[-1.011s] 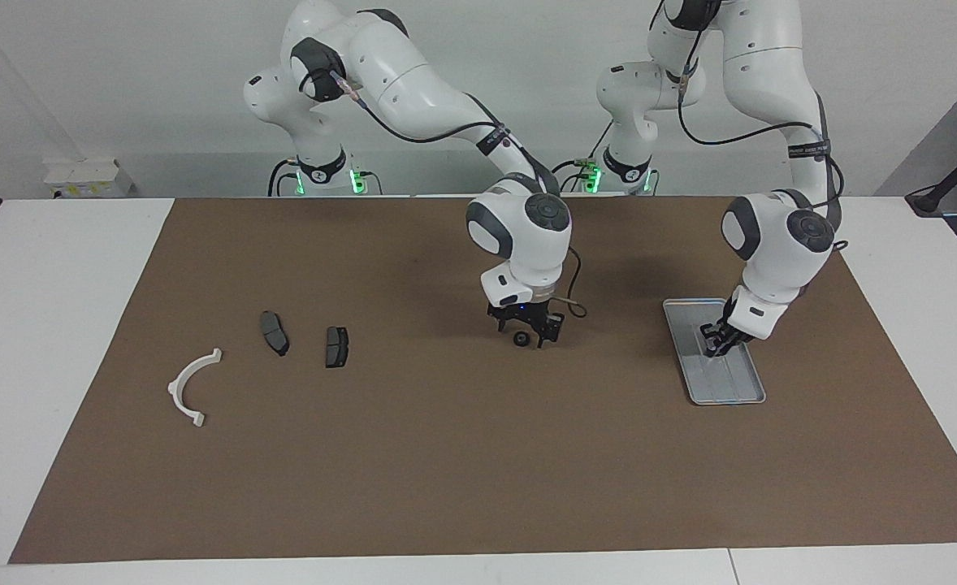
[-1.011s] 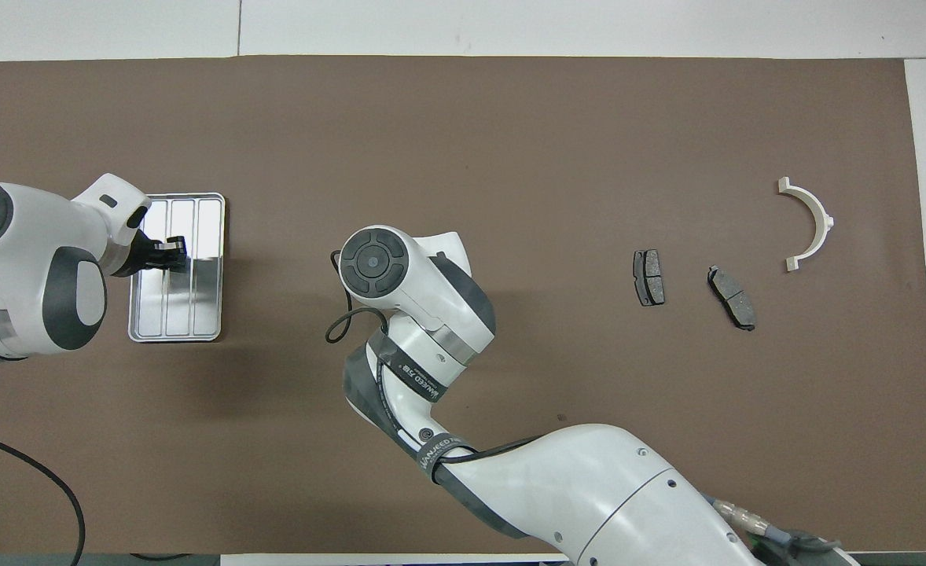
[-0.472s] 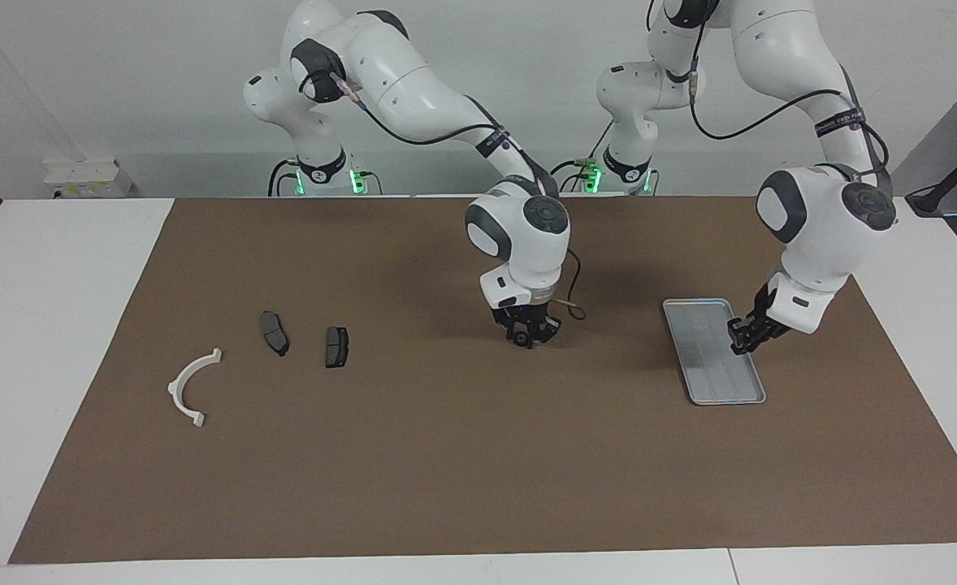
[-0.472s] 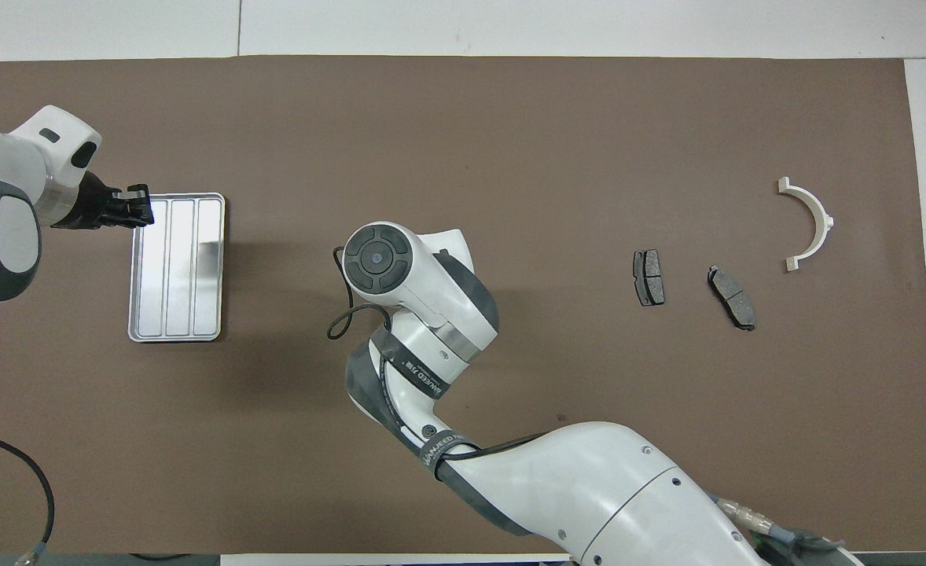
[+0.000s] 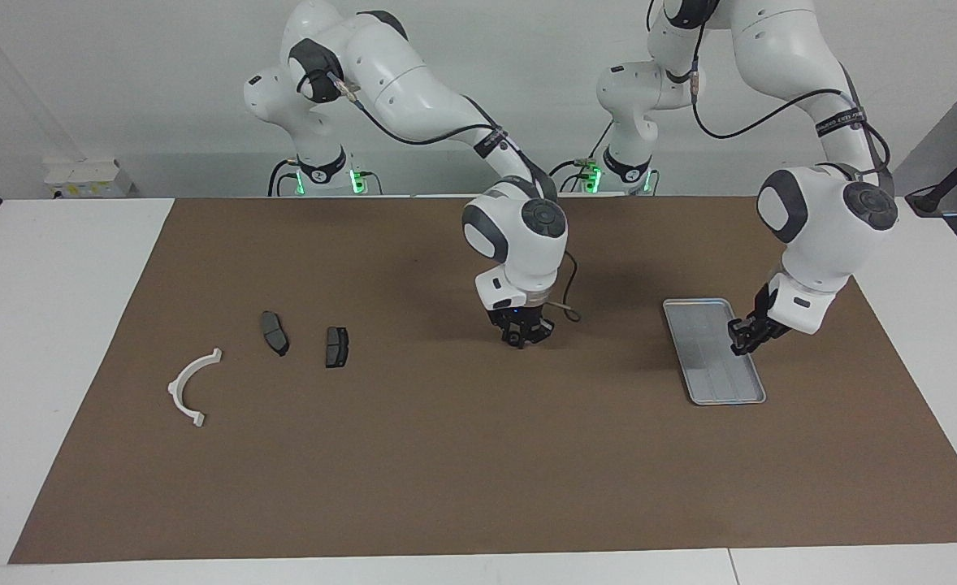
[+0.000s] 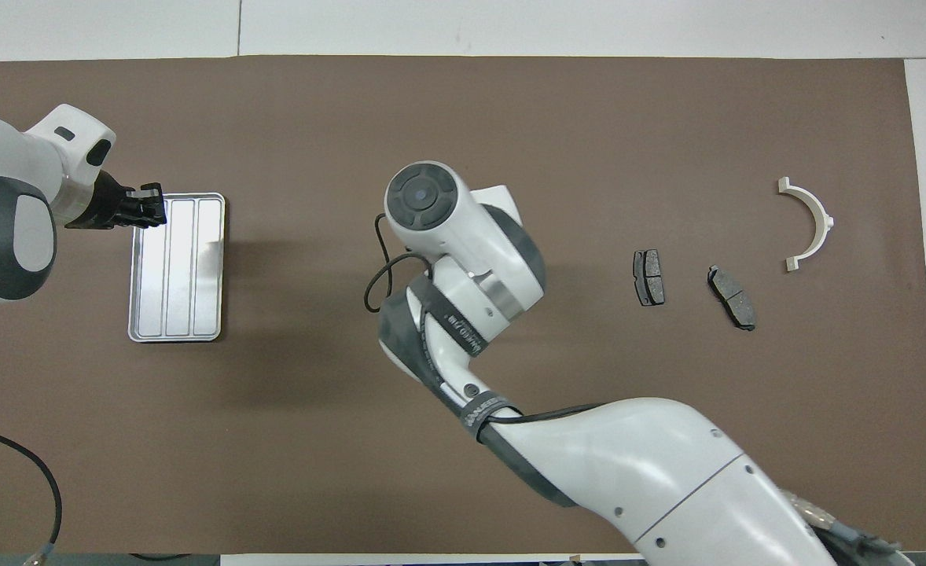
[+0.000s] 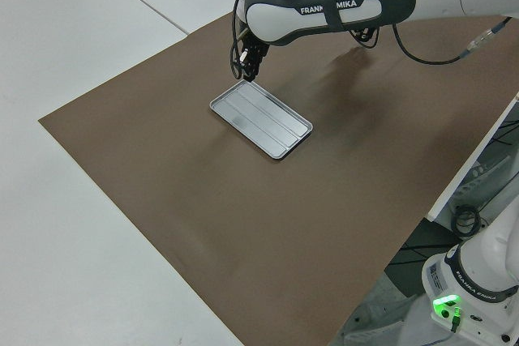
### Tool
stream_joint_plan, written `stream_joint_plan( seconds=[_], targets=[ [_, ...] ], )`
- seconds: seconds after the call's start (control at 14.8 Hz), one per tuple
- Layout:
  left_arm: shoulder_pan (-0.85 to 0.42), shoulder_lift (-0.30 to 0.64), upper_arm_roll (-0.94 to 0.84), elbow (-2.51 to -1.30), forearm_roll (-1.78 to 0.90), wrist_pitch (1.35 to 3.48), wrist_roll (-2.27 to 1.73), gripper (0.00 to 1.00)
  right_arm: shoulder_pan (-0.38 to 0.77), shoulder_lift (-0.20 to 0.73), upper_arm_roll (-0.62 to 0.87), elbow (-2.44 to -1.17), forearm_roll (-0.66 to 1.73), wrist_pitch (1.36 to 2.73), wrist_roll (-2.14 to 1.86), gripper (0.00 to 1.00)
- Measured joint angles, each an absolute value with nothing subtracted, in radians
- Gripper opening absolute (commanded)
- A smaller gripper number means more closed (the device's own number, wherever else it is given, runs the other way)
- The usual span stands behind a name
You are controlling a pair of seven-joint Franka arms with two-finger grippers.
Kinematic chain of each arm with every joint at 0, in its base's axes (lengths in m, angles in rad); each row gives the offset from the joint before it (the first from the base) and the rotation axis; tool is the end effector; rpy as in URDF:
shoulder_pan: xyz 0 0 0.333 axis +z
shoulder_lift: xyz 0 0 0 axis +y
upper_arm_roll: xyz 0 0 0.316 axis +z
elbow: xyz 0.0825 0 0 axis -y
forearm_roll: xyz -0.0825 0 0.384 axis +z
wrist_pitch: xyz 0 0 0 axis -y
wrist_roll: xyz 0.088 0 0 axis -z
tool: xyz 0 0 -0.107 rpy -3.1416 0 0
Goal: Place bearing gear from tray to pile
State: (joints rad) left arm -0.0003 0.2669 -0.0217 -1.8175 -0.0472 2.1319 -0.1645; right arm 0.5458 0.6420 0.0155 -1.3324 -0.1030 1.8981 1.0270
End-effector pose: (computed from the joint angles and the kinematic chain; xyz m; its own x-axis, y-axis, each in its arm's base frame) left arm 0.6307 -0.0151 0.3966 0.9851 0.1677 0.0386 0.1655 -0.9847 0.0539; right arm 0.6153 0.3752 0.3487 0.9086 -0.4164 0.0330 -0.4174 -0.9020 0.1104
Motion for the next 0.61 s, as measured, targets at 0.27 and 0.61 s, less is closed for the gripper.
stream_joint_plan(
  seconds=[0.27, 0.61],
  targets=[
    [-0.205, 0.267, -0.027, -1.816, -0.047, 2.126, -0.482, 0.0, 0.325, 0.532, 0.023, -1.323, -0.081, 1.771, 0.577, 0.0],
    [-0.553, 0.269, -0.032, -1.815, -0.04, 2.144, -0.92, 0.0, 0.109, 0.522, 0.026, -1.367, -0.078, 1.842, 0.085, 0.0]
  ],
)
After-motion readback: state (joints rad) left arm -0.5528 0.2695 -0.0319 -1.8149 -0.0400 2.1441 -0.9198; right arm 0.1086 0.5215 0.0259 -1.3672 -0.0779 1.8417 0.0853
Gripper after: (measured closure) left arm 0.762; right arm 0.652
